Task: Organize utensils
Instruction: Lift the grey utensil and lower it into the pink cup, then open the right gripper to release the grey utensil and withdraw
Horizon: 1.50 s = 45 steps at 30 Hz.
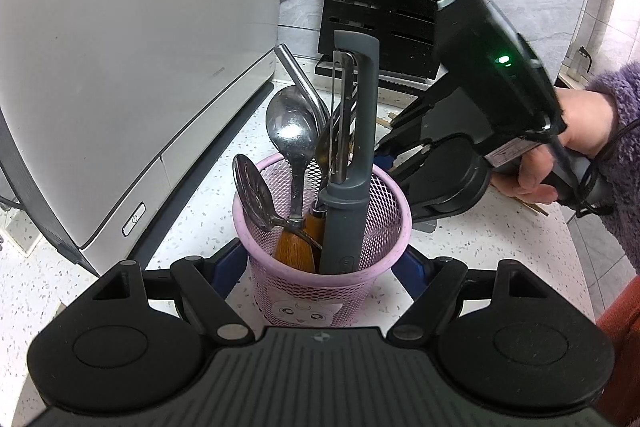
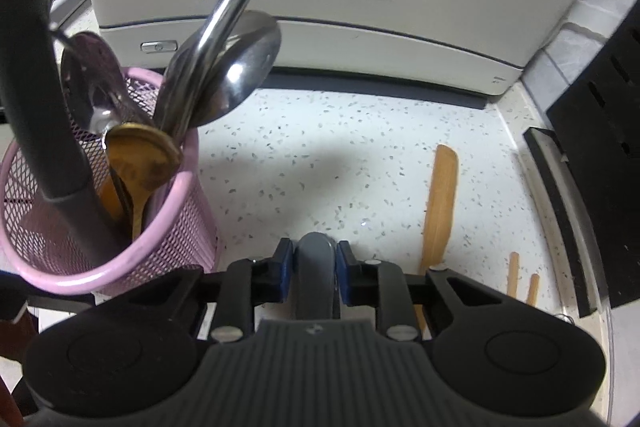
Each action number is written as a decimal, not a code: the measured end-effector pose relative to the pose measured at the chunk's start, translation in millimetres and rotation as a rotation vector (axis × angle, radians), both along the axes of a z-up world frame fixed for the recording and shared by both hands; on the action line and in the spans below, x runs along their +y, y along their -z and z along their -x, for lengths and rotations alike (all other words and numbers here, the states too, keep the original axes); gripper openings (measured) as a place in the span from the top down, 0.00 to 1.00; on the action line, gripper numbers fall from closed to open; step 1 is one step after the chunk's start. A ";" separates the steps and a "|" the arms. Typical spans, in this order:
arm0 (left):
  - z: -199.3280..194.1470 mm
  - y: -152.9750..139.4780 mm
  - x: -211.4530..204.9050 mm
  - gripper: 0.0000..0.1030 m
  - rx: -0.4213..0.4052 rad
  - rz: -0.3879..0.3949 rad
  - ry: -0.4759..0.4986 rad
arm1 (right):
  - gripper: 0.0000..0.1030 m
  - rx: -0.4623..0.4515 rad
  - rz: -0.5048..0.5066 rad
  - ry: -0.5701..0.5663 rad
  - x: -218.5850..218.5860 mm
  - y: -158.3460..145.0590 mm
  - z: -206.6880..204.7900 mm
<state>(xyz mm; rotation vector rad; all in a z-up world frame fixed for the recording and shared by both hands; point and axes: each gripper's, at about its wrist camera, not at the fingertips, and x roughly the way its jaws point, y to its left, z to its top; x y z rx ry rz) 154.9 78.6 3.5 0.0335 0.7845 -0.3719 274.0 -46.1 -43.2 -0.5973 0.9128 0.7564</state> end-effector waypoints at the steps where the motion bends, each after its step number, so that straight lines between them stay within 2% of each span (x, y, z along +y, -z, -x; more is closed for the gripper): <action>1: -0.1 0.0 0.0 0.12 0.000 0.000 0.000 | 0.80 -0.009 -0.014 0.012 -3.2 -3.2 2.2; 17: -0.7 -0.2 -2.5 0.12 0.000 -0.003 -0.008 | 0.80 -0.158 -0.363 0.218 -76.5 -68.4 48.7; 25: -1.8 0.0 -7.5 0.12 0.000 -0.004 0.007 | 0.80 -0.239 -0.553 0.242 -98.2 -112.2 75.1; 30: -3.4 -0.1 -17.0 0.12 0.002 -0.007 0.027 | 0.80 -0.239 -0.677 0.199 -101.2 -130.4 88.7; 35: -3.3 -0.2 -22.3 0.12 0.003 -0.009 0.037 | 0.80 -0.195 -0.701 0.146 -96.2 -131.4 97.0; 45: -2.9 -0.3 -22.2 0.12 0.004 -0.009 0.036 | 0.80 -0.147 -0.687 0.130 -93.4 -111.3 91.1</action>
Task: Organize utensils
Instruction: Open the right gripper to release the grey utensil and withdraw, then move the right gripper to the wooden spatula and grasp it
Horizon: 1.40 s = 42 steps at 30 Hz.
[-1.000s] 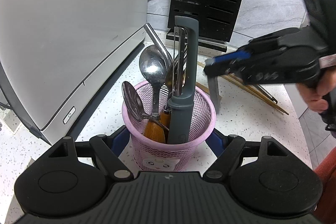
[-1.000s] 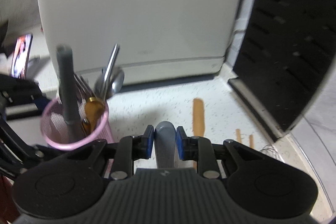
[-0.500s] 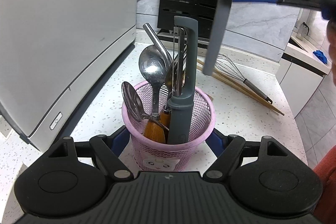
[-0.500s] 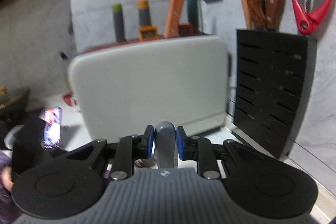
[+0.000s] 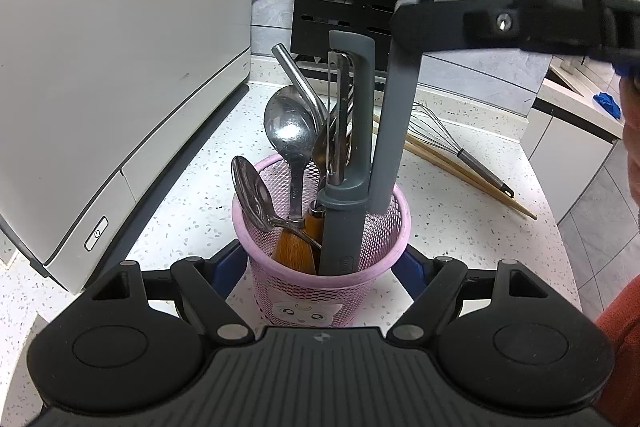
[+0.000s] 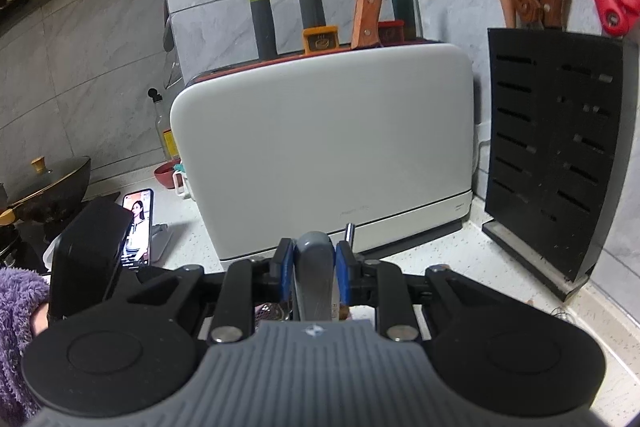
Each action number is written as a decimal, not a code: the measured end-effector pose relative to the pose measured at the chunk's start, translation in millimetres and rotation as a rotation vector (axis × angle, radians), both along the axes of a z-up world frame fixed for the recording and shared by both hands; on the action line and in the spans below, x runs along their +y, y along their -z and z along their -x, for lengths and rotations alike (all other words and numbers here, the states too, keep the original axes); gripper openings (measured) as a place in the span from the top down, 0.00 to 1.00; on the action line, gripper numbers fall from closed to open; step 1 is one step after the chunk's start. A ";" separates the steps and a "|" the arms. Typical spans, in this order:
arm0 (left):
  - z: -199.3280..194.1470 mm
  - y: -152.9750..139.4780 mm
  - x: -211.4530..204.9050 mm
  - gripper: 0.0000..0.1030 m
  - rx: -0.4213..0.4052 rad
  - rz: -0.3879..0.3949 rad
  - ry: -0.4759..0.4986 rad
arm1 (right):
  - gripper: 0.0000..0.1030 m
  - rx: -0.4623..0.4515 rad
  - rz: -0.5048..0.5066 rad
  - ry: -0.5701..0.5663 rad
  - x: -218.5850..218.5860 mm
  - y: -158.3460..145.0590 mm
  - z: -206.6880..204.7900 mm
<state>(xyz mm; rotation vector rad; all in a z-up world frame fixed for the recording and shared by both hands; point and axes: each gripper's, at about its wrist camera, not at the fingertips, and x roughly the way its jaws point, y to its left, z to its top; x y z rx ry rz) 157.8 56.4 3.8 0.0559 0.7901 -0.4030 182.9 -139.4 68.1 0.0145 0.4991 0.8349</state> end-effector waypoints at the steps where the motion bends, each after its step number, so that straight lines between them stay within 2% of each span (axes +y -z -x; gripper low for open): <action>1: 0.1 0.1 0.0 0.12 0.000 0.000 0.000 | 0.80 0.002 0.007 -0.006 1.3 1.6 0.1; 16: -0.3 -0.4 0.3 0.12 0.001 0.002 0.000 | 0.80 0.063 0.109 -0.055 13.3 31.4 -9.5; 27: -0.5 -0.4 0.7 0.12 0.001 0.002 0.001 | 0.79 0.151 0.166 -0.049 20.5 41.4 -17.6; 29: -0.5 -0.5 0.6 0.12 0.001 0.002 0.001 | 0.79 0.136 0.178 -0.052 21.5 41.5 -16.3; 33: -0.6 -0.4 0.9 0.12 0.001 0.002 0.001 | 0.79 0.126 0.181 -0.054 22.0 41.9 -15.1; 38: -0.7 -0.4 1.0 0.12 0.001 0.002 0.002 | 0.78 0.155 0.154 -0.041 16.6 41.7 -19.7; 42: -0.6 -0.4 1.0 0.12 0.001 0.002 0.002 | 0.71 0.153 0.140 -0.026 14.0 37.6 -20.3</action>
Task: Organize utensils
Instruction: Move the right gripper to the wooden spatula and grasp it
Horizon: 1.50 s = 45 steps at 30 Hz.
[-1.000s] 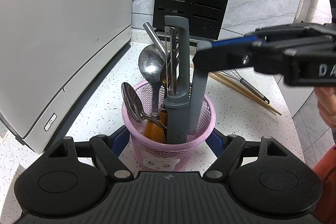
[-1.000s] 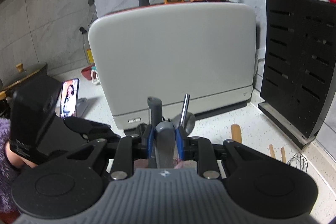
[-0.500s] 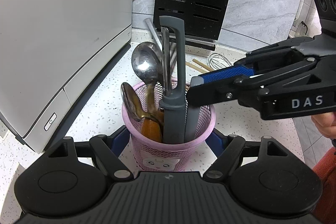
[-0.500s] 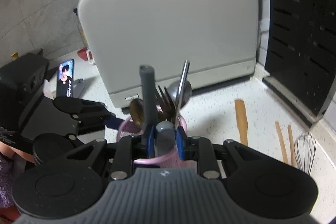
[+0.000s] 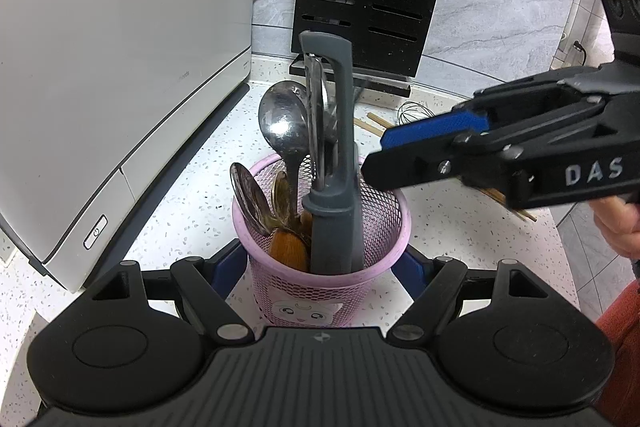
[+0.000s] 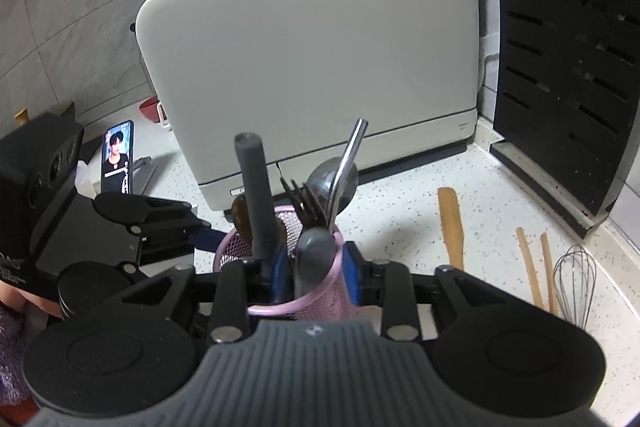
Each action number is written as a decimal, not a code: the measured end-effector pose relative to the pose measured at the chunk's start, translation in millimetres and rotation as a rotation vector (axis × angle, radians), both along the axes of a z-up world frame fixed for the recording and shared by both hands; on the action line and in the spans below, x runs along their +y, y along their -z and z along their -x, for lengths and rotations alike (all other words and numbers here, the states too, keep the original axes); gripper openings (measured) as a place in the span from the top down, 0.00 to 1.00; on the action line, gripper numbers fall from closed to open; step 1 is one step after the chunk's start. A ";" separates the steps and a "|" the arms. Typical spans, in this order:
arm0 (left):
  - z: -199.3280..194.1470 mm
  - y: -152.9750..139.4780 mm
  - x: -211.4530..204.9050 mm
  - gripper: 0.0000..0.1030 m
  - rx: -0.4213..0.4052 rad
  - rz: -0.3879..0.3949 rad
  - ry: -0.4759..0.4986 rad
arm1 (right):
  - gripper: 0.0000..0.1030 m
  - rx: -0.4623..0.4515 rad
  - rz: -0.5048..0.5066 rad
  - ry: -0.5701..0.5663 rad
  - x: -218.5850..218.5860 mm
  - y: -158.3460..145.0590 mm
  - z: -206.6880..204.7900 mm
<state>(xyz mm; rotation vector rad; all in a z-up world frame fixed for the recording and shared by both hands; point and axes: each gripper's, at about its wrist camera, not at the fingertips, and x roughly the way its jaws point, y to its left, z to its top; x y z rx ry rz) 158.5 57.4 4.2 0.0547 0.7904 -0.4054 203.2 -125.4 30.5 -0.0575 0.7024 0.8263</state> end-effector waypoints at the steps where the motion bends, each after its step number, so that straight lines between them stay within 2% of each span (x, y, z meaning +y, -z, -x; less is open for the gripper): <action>1: 0.1 0.0 -0.2 0.12 0.000 0.000 0.000 | 0.70 -0.003 -0.007 0.003 -1.3 -1.9 0.4; 8: 0.6 1.3 -0.6 0.12 -0.002 0.001 -0.003 | 0.67 -0.043 -0.066 0.077 -17.1 -19.2 -1.1; 12: -0.2 2.0 -1.5 0.12 -0.002 0.002 -0.006 | 0.67 -0.024 -0.061 0.155 -28.7 -15.9 -13.2; 18: -4.6 3.1 -2.7 0.12 -0.001 0.000 -0.011 | 0.68 0.034 0.074 0.238 -28.2 12.6 -36.3; 24: -6.1 3.5 -4.1 0.12 -0.001 0.000 -0.011 | 0.74 0.111 0.204 0.269 -23.1 52.2 -63.0; 28: -6.1 3.9 -4.0 0.12 -0.002 0.001 -0.011 | 0.75 0.139 0.265 0.276 -17.9 70.1 -76.1; 32: -6.0 4.3 -3.8 0.12 -0.002 0.001 -0.011 | 0.76 0.153 0.289 0.264 -12.0 79.1 -81.4; 37: -5.7 5.1 -4.4 0.12 -0.002 0.001 -0.011 | 0.90 0.142 0.333 0.252 -6.3 85.1 -82.3; 45: -5.3 5.4 -3.7 0.13 -0.001 0.005 -0.011 | 0.91 0.173 0.326 0.256 -12.6 75.3 -73.3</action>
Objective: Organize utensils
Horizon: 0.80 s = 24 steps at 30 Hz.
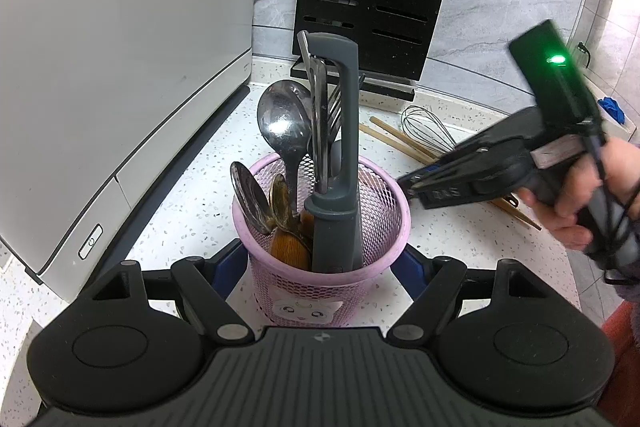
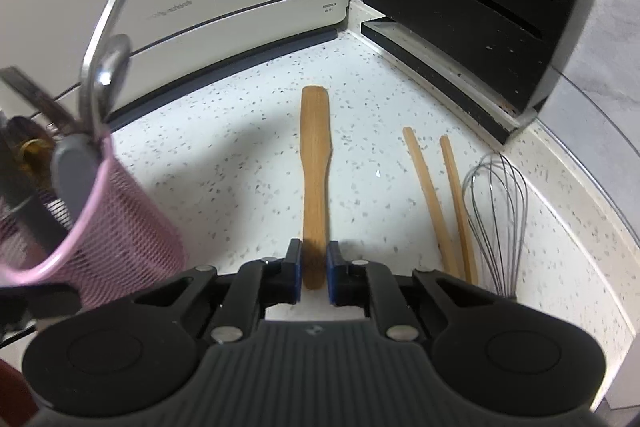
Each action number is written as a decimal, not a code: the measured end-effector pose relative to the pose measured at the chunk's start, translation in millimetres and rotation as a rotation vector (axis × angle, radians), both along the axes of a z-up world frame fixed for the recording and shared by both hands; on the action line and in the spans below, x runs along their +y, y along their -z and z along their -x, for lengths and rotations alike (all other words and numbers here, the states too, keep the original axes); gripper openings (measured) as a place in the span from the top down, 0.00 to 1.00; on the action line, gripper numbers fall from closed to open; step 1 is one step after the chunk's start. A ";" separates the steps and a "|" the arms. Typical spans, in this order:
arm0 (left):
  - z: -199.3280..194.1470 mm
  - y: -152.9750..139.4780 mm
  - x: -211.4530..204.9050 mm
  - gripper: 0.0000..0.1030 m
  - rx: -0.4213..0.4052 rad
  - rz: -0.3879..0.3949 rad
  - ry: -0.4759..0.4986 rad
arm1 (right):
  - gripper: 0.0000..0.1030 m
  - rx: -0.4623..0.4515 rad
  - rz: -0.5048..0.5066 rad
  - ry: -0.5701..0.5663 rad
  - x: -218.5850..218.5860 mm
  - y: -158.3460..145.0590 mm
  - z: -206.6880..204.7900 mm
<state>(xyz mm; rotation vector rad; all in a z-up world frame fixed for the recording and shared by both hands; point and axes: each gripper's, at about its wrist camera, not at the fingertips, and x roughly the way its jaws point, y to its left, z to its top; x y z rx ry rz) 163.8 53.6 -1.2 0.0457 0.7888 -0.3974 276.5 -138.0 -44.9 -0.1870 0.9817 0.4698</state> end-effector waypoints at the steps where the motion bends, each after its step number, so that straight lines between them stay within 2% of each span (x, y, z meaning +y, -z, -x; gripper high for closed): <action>1: 0.0 0.1 0.3 0.13 0.000 0.001 0.000 | 0.91 0.008 -0.001 -0.001 -1.7 -2.6 4.5; 13: 3.5 -0.1 4.5 0.18 0.009 0.007 0.009 | 0.91 0.125 0.048 -0.064 -22.6 -5.1 77.5; 17: 6.5 -0.5 5.3 0.19 0.011 0.004 0.016 | 0.91 0.133 0.083 -0.077 -23.2 -7.1 90.9; 24: 5.3 0.0 4.9 0.19 0.020 0.003 0.019 | 0.90 0.143 0.117 -0.089 -17.8 -8.0 87.3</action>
